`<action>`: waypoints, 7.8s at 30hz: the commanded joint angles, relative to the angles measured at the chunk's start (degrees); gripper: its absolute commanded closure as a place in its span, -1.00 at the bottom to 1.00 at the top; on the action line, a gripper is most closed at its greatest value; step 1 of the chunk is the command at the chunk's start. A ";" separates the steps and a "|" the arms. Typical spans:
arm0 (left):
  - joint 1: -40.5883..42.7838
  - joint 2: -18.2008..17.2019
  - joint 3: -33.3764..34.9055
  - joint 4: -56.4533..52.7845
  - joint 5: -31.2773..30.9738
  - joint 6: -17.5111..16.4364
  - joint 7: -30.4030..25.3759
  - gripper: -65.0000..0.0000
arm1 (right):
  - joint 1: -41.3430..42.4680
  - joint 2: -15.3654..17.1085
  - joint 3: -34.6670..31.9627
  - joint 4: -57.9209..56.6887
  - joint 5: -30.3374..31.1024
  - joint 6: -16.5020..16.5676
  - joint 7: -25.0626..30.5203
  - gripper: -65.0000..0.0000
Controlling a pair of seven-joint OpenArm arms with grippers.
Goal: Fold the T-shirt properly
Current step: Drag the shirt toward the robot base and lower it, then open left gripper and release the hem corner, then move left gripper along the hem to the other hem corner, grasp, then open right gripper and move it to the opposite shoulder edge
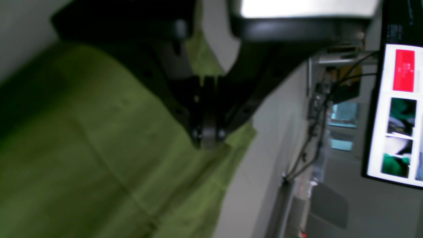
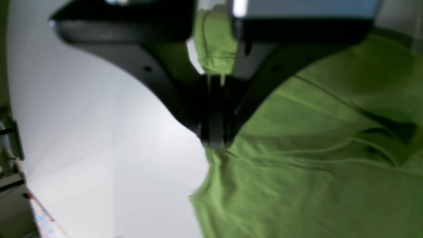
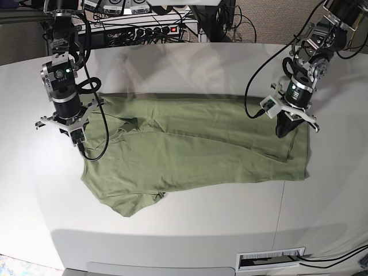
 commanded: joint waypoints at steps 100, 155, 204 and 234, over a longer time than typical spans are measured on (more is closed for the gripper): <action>15.37 -14.62 -0.50 6.88 -1.73 -45.88 2.71 1.00 | -8.24 16.57 -4.68 -1.27 19.80 10.23 -29.92 1.00; -5.44 -9.81 -27.78 -20.61 -42.05 -52.84 -1.73 0.28 | -4.26 14.19 2.91 2.82 21.49 10.23 -19.87 0.98; -13.05 -9.20 -19.15 -26.82 -35.34 -51.87 -3.67 0.28 | -4.26 14.21 2.91 2.82 21.46 10.23 -21.68 0.98; -12.83 -10.16 -19.15 -23.39 -50.69 -52.84 0.28 1.00 | 10.73 11.91 2.91 -7.34 19.34 10.21 -16.04 0.55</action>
